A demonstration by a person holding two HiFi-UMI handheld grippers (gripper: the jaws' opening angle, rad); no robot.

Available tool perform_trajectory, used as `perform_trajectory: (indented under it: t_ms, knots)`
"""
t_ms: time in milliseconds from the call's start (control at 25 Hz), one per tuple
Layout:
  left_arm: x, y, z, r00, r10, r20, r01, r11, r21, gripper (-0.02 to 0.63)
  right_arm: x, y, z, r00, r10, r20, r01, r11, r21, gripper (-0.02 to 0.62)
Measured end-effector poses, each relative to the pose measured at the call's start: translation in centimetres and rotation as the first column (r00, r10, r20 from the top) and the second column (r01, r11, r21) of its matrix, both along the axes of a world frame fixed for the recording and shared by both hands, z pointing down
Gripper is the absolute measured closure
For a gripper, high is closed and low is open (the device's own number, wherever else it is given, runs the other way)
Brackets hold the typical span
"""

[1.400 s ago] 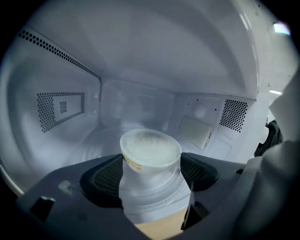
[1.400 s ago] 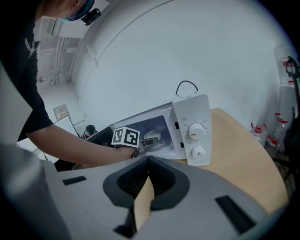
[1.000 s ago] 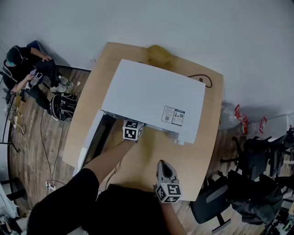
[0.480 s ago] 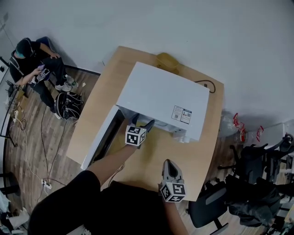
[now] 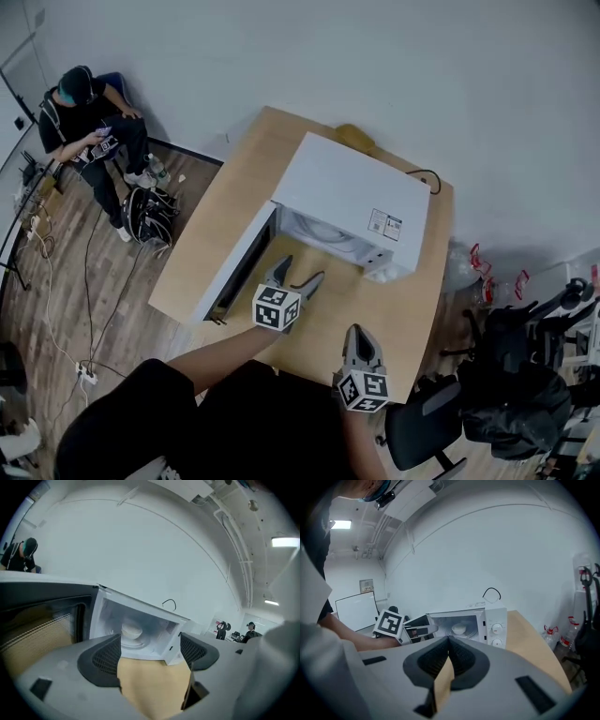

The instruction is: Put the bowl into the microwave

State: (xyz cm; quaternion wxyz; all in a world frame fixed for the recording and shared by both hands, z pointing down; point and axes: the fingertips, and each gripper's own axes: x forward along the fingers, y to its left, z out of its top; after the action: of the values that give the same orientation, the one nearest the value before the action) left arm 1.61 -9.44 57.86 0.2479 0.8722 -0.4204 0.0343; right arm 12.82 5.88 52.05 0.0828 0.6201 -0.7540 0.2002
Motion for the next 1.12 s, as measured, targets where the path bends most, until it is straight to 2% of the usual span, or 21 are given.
perform_trajectory:
  t_ms: [160,280,360,440,560,600,640,680,720,960,1120]
  knots:
    - [-1.7,5.5,-2.8,0.996,0.025,-0.083,-0.027,1.000,-0.016,0.236,-1.1,2.7,-1.3,1.000,0.013,-0.014,-0.013,1.000,0.021,0.535]
    - [-2.0,9.1,-4.8,0.993,0.047,-0.111,-0.046,0.999,0.010,0.236,-1.3,4.8,-1.9,0.999,0.030,-0.023,-0.029,0.999,0.029,0.535]
    - [-1.9,11.4,-6.4,0.992,0.075,-0.100,-0.070,0.996,0.053,0.236,-1.3,6.0,-2.3,0.999,0.046,-0.028,-0.045,0.998,0.038,0.535]
    - [-1.5,13.8,-7.6,0.991,0.126,-0.053,-0.122,0.989,0.083,0.238,-1.3,7.2,-2.9,0.998,0.059,-0.031,-0.057,0.997,0.051,0.535]
    - [-1.0,17.3,-8.4,0.985,0.172,-0.007,-0.172,0.983,0.064,0.241,-1.5,8.6,-4.3,0.998,0.052,-0.030,-0.050,0.996,0.078,0.535]
    - [-1.0,18.3,-8.8,0.985,0.171,-0.010,-0.170,0.984,0.061,0.257,-1.5,9.1,-4.8,0.998,0.046,-0.032,-0.043,0.995,0.088,0.535]
    - [-1.0,19.3,-9.2,0.986,0.165,-0.015,-0.164,0.984,0.069,0.336,-1.6,9.5,-5.1,0.999,0.039,-0.034,-0.035,0.995,0.098,0.535]
    - [-1.1,20.2,-9.6,0.987,0.159,-0.019,-0.157,0.984,0.083,0.490,-1.6,10.0,-5.5,0.999,0.031,-0.037,-0.027,0.994,0.108,0.535]
    - [-1.1,21.2,-10.0,0.987,0.157,-0.020,-0.154,0.983,0.098,0.573,-1.5,10.6,-5.7,0.999,0.024,-0.041,-0.019,0.993,0.117,0.535]
    - [0.6,27.6,-12.3,0.992,0.120,0.030,-0.124,0.978,0.170,0.592,0.0,15.0,-6.8,0.999,-0.008,-0.053,0.015,0.991,0.129,0.535]
    - [1.7,31.6,-13.0,0.998,0.061,0.034,-0.066,0.985,0.159,0.594,1.0,18.9,-5.9,0.997,-0.045,-0.068,0.052,0.993,0.104,0.535]
